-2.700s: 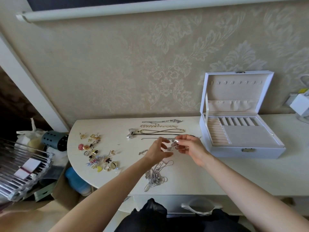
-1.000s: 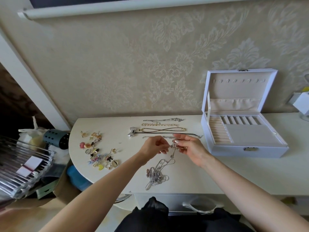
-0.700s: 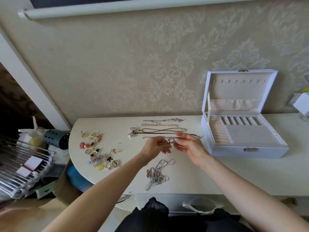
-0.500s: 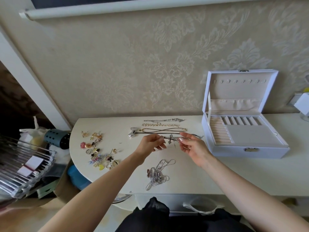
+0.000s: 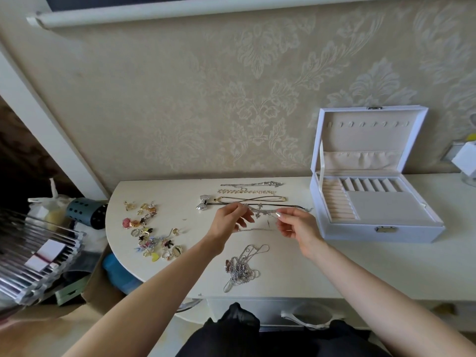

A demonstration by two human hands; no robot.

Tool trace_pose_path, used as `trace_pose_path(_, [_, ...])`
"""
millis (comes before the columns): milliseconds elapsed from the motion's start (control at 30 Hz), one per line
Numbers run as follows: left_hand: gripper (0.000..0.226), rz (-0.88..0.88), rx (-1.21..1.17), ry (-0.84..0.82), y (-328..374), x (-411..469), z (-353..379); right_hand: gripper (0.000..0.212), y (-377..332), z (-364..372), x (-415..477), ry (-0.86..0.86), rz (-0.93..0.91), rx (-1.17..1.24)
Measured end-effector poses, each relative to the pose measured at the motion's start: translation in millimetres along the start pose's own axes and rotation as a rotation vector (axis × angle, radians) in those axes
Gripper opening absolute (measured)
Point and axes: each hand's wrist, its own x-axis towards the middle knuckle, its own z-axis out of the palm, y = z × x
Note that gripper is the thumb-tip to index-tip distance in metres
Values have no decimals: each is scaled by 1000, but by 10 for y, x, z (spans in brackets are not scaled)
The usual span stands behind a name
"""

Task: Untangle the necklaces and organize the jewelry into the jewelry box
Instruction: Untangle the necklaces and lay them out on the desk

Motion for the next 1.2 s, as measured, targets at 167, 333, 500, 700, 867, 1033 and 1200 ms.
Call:
trace_pose_path(167, [23,51,37,-37,7,-6,-4,20,-23,28,-40,-48,-93,-144])
trace_pose_path(333, [21,59,34,-49,16,-10,-11,25,-37,99,-59,-238,-84,-114])
trace_pose_path(500, [16,9,62,-110,28,-14,-1,16,-17,126,-80,-220,-131,-127])
trace_pose_path(700, [16,49,-13,-117,8,13,7,14,-2,132,-76,-244,-128,-162])
trace_pose_path(867, [13,80,-46,-75,-19,26,20,2,-24,103,-89,-289,-75,-231])
trace_pose_path(1033, [12,97,-64,-55,-68,55,6,6,-19,82,-89,-358,-3,-230])
trace_pose_path(1200, [11,137,5,1,-82,61,-7,7,-38,61,-101,-420,21,-153])
